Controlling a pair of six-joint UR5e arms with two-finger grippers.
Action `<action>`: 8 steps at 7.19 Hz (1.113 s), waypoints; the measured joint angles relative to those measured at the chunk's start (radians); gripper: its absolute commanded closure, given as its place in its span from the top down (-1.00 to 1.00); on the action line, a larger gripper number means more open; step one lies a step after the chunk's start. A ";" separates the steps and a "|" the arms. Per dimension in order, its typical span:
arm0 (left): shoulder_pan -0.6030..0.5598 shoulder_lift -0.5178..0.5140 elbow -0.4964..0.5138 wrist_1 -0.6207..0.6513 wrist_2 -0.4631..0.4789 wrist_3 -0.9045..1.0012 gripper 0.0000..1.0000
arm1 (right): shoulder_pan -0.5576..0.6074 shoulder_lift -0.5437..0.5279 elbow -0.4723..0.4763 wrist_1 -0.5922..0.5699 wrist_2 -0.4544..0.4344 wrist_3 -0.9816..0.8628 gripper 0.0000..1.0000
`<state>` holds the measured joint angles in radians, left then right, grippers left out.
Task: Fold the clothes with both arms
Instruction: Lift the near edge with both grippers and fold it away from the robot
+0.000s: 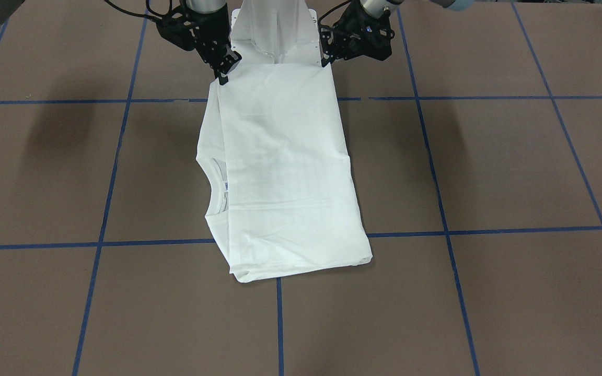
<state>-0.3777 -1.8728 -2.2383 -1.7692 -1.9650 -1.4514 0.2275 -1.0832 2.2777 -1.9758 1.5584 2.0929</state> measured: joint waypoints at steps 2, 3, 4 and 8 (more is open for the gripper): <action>-0.115 -0.109 0.159 0.012 -0.001 0.099 -1.00 | 0.091 0.017 -0.075 0.040 -0.004 -0.142 -1.00; -0.175 -0.151 0.235 0.013 -0.001 0.158 -1.00 | 0.144 0.024 -0.157 0.138 -0.005 -0.191 -1.00; -0.226 -0.181 0.304 0.013 0.000 0.216 -1.00 | 0.191 0.045 -0.264 0.251 -0.005 -0.222 -1.00; -0.327 -0.258 0.495 0.002 0.057 0.348 -1.00 | 0.274 0.209 -0.574 0.405 -0.018 -0.270 -1.00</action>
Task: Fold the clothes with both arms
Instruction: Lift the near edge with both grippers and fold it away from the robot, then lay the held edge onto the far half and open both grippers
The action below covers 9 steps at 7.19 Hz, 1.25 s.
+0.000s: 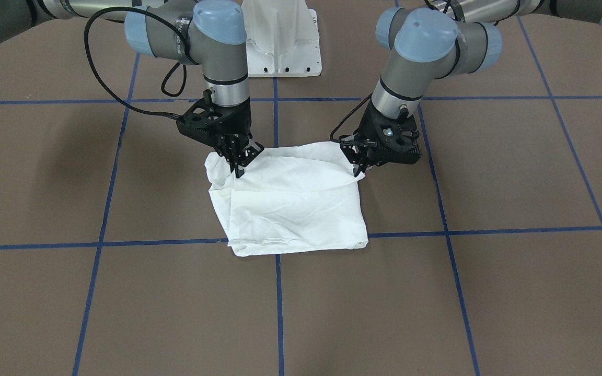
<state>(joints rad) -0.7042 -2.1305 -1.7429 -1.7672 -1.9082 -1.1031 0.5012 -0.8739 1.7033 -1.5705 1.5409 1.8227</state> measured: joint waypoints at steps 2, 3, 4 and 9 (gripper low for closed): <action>-0.025 -0.039 0.056 -0.001 0.025 0.031 -1.00 | 0.045 0.017 -0.033 0.038 -0.001 -0.044 -1.00; -0.035 -0.062 0.075 -0.002 0.033 0.040 -1.00 | 0.064 0.021 -0.040 0.044 -0.001 -0.065 -1.00; -0.041 -0.086 0.121 -0.021 0.040 0.045 -1.00 | 0.073 0.025 -0.063 0.052 -0.001 -0.077 -1.00; -0.047 -0.141 0.379 -0.243 0.092 0.076 1.00 | 0.135 0.076 -0.222 0.153 0.076 -0.179 1.00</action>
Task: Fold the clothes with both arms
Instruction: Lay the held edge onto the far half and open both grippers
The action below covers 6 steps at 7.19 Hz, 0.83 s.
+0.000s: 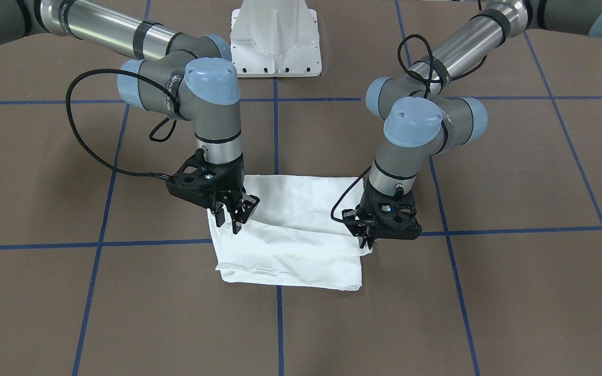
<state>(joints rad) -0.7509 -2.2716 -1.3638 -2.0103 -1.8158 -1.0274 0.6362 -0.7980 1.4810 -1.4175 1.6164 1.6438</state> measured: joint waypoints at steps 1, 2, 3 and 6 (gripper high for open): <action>-0.001 0.002 -0.005 -0.005 -0.007 0.010 1.00 | 0.023 0.004 0.001 -0.001 0.061 -0.016 1.00; -0.001 0.011 -0.014 -0.007 -0.022 0.026 1.00 | 0.034 0.003 0.004 -0.001 0.094 -0.025 1.00; 0.000 0.032 -0.034 -0.007 -0.035 0.050 1.00 | 0.038 -0.004 0.010 -0.001 0.111 -0.034 1.00; 0.065 0.070 -0.058 0.002 -0.032 0.079 1.00 | 0.040 -0.033 0.053 -0.002 0.120 -0.055 1.00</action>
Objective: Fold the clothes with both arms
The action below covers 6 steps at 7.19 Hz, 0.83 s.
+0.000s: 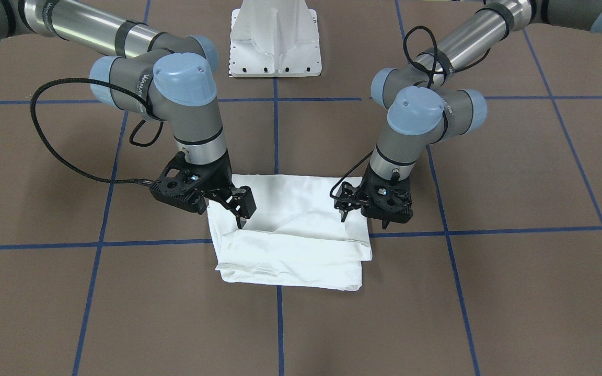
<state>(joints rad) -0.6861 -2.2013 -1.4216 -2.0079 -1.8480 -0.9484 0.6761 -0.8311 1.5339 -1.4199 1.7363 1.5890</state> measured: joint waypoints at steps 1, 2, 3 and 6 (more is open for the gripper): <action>0.016 -0.014 0.036 0.001 0.027 0.006 1.00 | 0.000 -0.003 0.004 0.000 0.000 -0.001 1.00; 0.016 -0.043 0.086 0.001 0.068 0.014 1.00 | -0.001 -0.004 0.005 0.000 0.000 -0.001 1.00; -0.004 -0.085 0.149 0.001 0.091 0.020 1.00 | -0.001 -0.004 0.006 0.000 0.000 -0.001 1.00; -0.072 -0.216 0.334 -0.002 0.106 0.028 1.00 | -0.012 -0.005 0.006 -0.001 -0.011 -0.001 1.00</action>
<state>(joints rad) -0.7583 -2.4171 -1.0878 -2.0099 -1.7422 -0.9200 0.6636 -0.8359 1.5395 -1.4205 1.7251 1.5877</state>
